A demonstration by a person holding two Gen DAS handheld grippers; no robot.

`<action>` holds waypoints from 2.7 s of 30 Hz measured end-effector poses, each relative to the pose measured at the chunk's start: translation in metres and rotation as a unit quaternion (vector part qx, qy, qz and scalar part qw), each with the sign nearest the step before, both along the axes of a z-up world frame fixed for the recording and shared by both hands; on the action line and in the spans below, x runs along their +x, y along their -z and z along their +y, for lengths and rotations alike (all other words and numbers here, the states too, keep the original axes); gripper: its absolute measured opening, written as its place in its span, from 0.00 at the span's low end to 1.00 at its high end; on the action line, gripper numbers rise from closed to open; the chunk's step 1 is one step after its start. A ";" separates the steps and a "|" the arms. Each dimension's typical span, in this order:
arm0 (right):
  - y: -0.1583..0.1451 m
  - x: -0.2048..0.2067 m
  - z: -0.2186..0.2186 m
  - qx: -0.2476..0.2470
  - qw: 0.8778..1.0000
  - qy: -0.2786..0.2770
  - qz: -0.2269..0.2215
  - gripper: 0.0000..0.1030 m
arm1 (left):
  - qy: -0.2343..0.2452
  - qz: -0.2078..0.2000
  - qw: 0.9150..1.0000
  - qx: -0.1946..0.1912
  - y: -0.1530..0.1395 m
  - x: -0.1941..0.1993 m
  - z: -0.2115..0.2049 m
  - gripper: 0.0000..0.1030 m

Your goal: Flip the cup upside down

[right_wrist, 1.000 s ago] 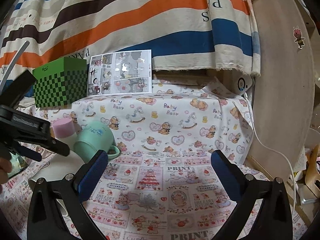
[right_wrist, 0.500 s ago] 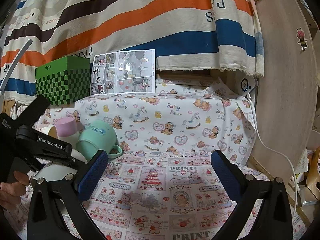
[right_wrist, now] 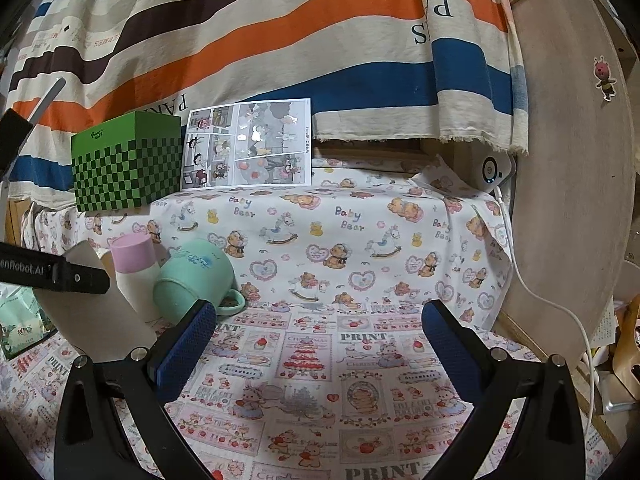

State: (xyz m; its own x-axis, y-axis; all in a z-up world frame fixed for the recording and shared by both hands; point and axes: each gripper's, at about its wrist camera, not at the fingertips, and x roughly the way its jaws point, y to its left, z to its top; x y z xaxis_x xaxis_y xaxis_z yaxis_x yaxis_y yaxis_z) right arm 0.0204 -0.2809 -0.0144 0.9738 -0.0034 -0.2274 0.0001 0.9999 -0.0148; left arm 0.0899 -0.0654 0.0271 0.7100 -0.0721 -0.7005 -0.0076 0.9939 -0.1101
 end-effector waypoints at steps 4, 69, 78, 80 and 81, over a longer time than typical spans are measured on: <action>0.000 0.000 -0.001 0.000 1.000 -0.001 0.001 1.00 | 0.015 0.011 1.000 0.016 0.000 0.005 -0.009 0.76; -0.001 0.001 0.004 -0.005 1.000 -0.022 0.005 1.00 | -0.056 -0.229 0.970 0.061 0.031 -0.081 0.099 1.00; -0.001 0.002 0.004 -0.005 1.000 -0.022 0.004 1.00 | -0.052 -0.236 0.968 0.072 0.029 -0.082 0.095 1.00; 0.000 0.001 0.004 -0.005 1.000 -0.022 0.005 1.00 | -0.055 -0.235 0.968 0.072 0.029 -0.082 0.095 1.00; 0.000 0.001 0.004 -0.005 1.000 -0.022 0.005 1.00 | -0.057 -0.235 0.968 0.073 0.029 -0.082 0.095 1.00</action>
